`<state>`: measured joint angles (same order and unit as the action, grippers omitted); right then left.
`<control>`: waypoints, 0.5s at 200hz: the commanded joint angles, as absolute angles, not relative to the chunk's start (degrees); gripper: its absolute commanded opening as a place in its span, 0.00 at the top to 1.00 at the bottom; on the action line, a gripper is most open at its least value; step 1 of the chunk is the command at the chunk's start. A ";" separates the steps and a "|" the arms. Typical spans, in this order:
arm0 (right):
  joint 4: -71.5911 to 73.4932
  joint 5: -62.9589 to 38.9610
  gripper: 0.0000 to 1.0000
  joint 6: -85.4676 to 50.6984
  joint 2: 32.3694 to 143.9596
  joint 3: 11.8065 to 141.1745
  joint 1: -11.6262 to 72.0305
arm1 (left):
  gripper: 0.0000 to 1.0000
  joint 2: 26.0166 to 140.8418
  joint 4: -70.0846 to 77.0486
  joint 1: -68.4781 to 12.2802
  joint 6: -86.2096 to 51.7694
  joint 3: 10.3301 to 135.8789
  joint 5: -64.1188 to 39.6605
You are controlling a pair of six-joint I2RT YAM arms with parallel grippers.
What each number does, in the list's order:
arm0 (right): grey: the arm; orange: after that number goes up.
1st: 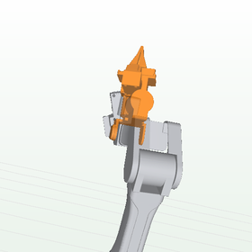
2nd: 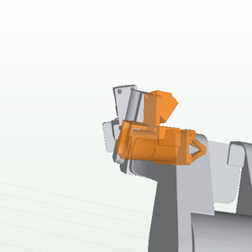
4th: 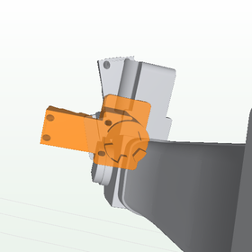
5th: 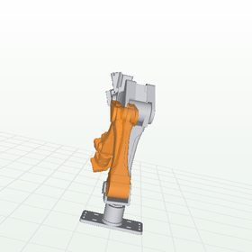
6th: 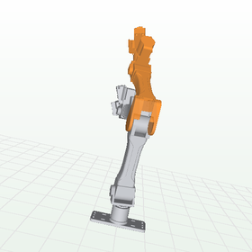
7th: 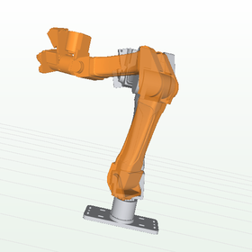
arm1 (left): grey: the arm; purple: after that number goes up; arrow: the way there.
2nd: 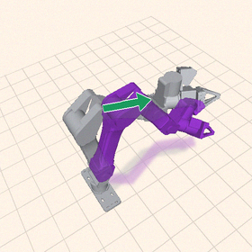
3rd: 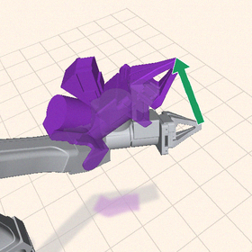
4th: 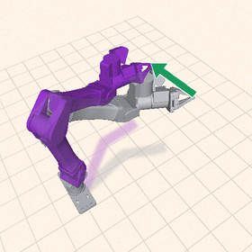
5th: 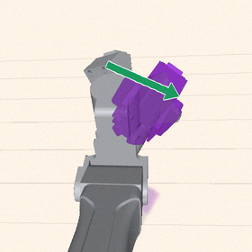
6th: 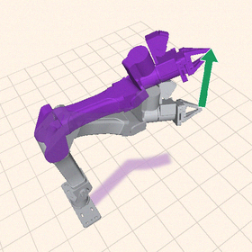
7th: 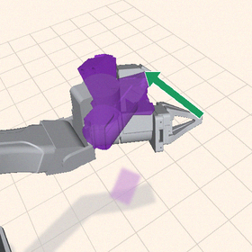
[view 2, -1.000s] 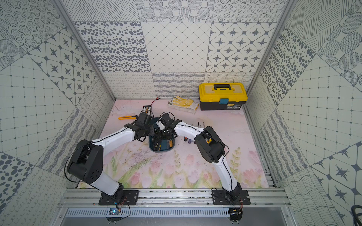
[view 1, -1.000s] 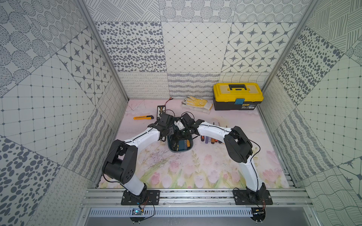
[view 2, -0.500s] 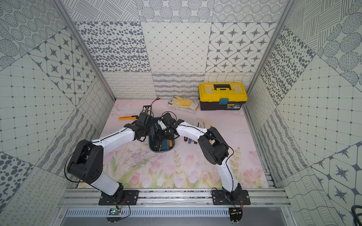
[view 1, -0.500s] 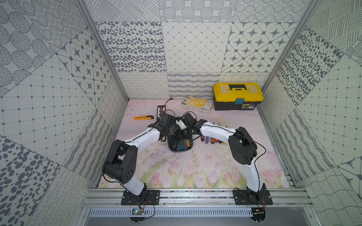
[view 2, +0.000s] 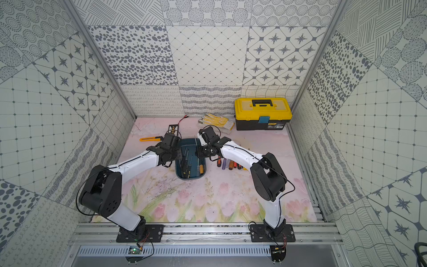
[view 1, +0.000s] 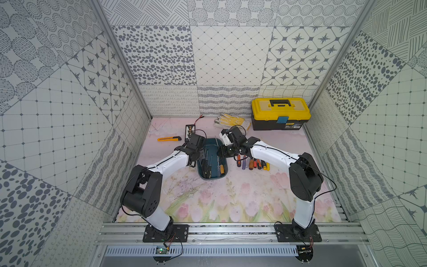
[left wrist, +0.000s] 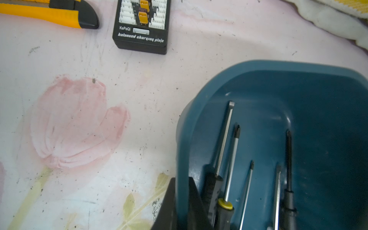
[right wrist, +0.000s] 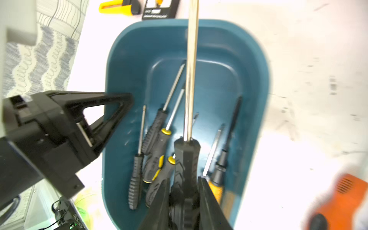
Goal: Take out the screwdriver from the storage box
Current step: Pick up the screwdriver from the storage box, then place the screwdriver at the center of the board.
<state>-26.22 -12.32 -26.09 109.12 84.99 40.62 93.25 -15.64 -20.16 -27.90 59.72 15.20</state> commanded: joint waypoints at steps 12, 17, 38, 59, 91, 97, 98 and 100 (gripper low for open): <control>-24.70 -7.30 1.00 -24.21 104.85 81.40 39.15 | 1.00 91.99 -11.62 -19.97 -28.48 59.28 16.09; -24.70 -6.82 1.00 -24.18 104.54 80.86 38.94 | 1.00 91.98 -11.65 -20.00 -28.48 59.31 16.08; -24.71 -3.74 1.00 -23.91 103.65 79.16 38.49 | 1.00 92.09 -11.63 -19.93 -28.48 59.42 15.96; -24.71 -0.70 1.00 -24.12 103.18 77.59 38.17 | 1.00 92.02 -11.70 -19.91 -28.31 59.58 16.08; -25.22 -0.05 1.00 -25.38 105.04 76.98 37.40 | 1.00 92.09 -11.76 -19.94 -28.32 59.63 16.08; -25.43 0.08 1.00 -25.46 105.60 77.12 37.35 | 1.00 92.11 -11.75 -19.90 -28.30 59.67 16.13; -25.50 0.08 1.00 -25.47 105.71 77.14 37.31 | 1.00 92.11 -11.72 -19.93 -28.30 59.68 16.11; -25.58 0.09 1.00 -25.51 105.97 77.25 37.28 | 1.00 92.11 -11.74 -19.95 -28.30 59.66 16.09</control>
<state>-26.61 -2.11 -25.06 105.45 77.25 37.82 93.25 -15.64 -20.16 -27.90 59.72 15.33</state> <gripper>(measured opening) 0.246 0.109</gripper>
